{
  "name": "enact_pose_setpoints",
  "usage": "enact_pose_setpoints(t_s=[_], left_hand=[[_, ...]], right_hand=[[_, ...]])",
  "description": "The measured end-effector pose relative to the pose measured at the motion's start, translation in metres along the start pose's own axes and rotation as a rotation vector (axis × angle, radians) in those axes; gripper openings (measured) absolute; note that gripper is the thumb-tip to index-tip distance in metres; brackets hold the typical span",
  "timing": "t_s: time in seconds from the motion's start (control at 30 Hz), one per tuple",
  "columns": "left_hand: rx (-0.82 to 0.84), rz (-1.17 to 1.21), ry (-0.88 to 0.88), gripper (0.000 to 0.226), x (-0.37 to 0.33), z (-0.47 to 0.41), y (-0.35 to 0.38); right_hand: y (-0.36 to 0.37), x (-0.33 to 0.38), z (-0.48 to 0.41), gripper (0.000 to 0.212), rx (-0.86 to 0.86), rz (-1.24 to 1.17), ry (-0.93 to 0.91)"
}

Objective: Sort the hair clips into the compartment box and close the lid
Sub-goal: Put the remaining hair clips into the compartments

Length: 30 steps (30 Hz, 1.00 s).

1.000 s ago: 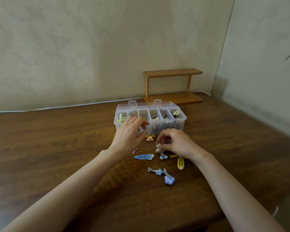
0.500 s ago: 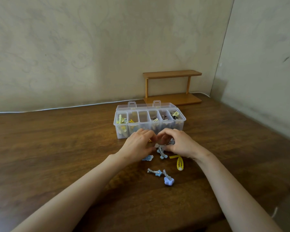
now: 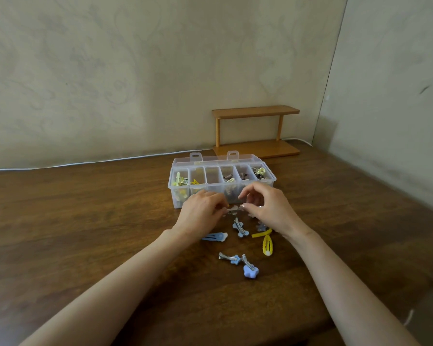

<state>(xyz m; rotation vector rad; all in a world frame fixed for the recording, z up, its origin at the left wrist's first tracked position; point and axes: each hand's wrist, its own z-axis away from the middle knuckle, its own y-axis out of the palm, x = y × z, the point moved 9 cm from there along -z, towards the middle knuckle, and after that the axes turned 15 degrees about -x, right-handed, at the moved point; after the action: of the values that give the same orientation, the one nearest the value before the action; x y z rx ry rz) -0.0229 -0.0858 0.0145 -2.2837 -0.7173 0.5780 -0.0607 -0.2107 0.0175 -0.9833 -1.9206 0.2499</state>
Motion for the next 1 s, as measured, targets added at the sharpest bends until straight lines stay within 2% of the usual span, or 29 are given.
enact_pose_setpoints(t_s=[0.13, 0.23, 0.4, 0.67, 0.8, 1.0], left_hand=[[-0.135, 0.052, -0.019, 0.009, 0.003, 0.000, -0.020], [-0.267, 0.044, -0.014, 0.007, 0.005, -0.001, -0.038], [-0.420, -0.040, -0.124, 0.005, 0.019, -0.010, -0.058], [-0.388, -0.169, -0.300, 0.010, 0.043, -0.034, -0.045], [-0.339, -0.118, -0.349, 0.019, 0.043, -0.041, -0.036], [-0.347, -0.070, -0.304, 0.009, 0.050, -0.032, -0.038]], right_hand=[[0.004, 0.000, 0.001, 0.009, 0.043, 0.015, 0.012], [0.017, 0.002, 0.006, 0.020, 0.183, 0.136, -0.040], [0.026, 0.003, 0.011, 0.018, 0.281, 0.213, -0.083], [0.027, 0.010, 0.015, 0.013, 0.319, 0.187, -0.084], [0.029, 0.009, 0.016, 0.016, 0.327, 0.178, -0.074], [0.031, 0.010, 0.016, 0.021, 0.316, 0.101, -0.061]])
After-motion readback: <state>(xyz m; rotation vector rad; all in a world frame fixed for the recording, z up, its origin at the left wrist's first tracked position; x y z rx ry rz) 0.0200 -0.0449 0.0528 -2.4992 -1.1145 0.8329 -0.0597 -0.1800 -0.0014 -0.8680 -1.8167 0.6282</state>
